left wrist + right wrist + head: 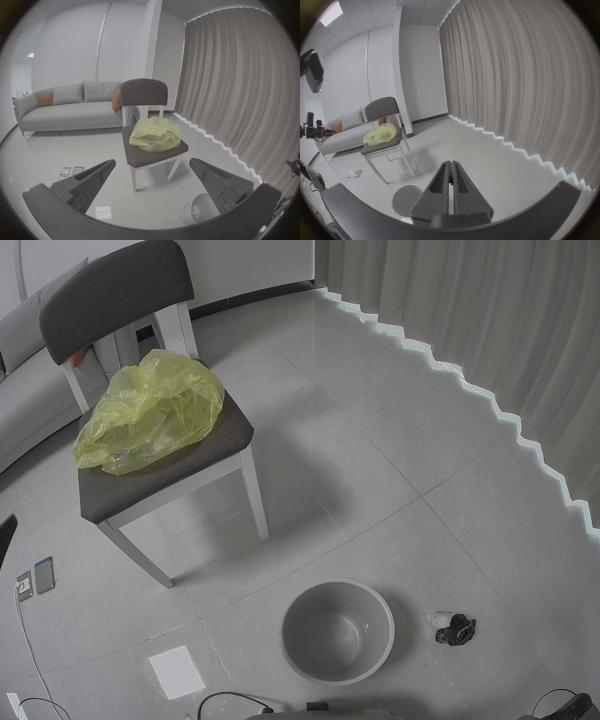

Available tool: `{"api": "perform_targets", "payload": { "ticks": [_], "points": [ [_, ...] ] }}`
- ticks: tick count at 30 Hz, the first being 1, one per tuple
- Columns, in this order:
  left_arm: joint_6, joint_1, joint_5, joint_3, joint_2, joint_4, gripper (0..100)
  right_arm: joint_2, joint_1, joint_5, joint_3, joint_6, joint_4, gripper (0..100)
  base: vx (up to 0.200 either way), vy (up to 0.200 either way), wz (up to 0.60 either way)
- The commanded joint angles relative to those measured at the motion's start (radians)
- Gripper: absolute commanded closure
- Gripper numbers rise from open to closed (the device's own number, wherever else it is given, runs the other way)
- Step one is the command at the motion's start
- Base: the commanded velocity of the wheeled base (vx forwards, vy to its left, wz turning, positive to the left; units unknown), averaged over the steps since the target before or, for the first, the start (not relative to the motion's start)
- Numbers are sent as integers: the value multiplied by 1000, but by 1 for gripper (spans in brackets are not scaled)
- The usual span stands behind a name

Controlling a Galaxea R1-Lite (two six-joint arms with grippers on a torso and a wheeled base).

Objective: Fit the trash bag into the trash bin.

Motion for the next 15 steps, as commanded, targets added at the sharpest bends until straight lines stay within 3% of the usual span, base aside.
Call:
{"api": "perform_targets", "payload": {
  "ticks": [1, 7, 15],
  "points": [
    [-2, 34, 48, -338, 518, 10, 0, 409, 4, 16, -219, -32, -64, 100, 0, 0, 0],
    [27, 112, 71, -553, 814, 47, 0, 473, 22, 16, -251, -32, -97, 100, 0, 0, 0],
    [27, 226, 63, -765, 1058, 106, 0, 504, 38, 11, -274, -27, -90, 100, 0, 0, 0]
  ]
}}
